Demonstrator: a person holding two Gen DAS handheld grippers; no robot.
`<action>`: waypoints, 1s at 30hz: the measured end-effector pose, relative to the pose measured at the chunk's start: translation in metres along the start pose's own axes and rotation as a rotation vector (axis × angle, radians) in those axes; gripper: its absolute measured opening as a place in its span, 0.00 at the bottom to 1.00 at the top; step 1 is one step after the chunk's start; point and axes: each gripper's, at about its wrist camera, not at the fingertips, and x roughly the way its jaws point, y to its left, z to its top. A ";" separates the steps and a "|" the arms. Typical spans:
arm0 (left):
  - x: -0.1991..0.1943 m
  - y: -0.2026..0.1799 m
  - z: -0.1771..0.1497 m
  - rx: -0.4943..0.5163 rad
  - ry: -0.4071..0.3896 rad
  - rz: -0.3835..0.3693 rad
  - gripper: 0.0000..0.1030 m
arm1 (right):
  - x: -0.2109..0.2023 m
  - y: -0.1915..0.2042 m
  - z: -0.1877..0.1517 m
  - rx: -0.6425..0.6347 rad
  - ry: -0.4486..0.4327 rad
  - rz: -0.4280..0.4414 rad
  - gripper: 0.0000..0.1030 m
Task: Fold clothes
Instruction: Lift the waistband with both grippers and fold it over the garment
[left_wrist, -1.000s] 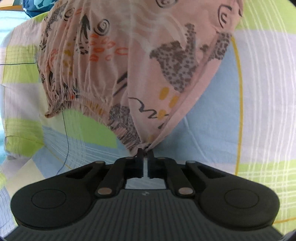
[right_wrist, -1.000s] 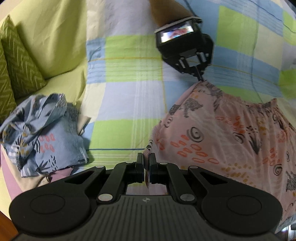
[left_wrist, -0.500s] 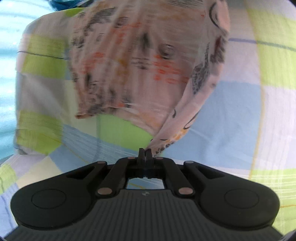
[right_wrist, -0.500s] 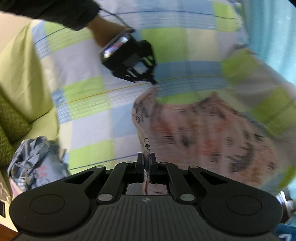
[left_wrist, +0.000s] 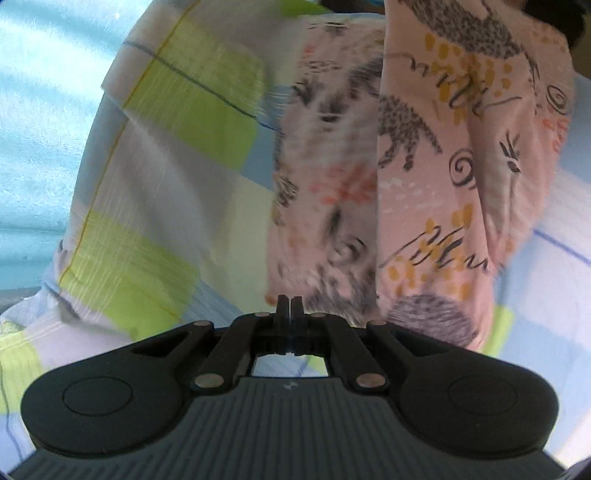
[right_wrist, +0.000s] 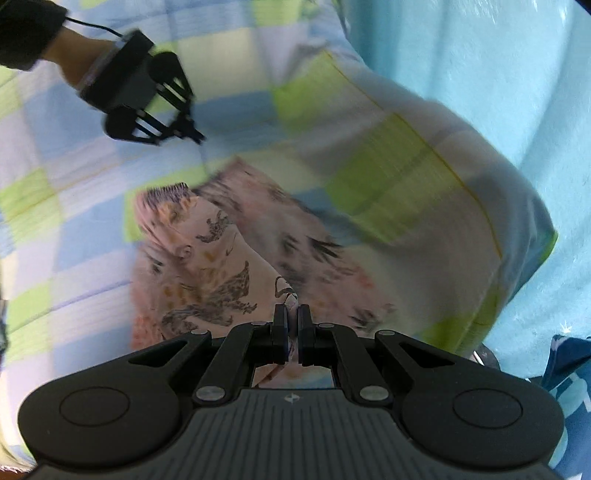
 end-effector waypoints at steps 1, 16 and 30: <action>0.006 0.004 0.004 -0.014 0.008 -0.016 0.00 | 0.010 -0.013 0.000 0.002 0.013 0.001 0.04; 0.057 0.019 -0.029 -0.697 0.162 -0.383 0.21 | 0.067 -0.036 -0.028 -0.010 0.179 0.090 0.04; 0.026 0.045 -0.058 -0.997 0.044 -0.320 0.00 | 0.056 -0.046 -0.014 0.016 0.147 0.058 0.04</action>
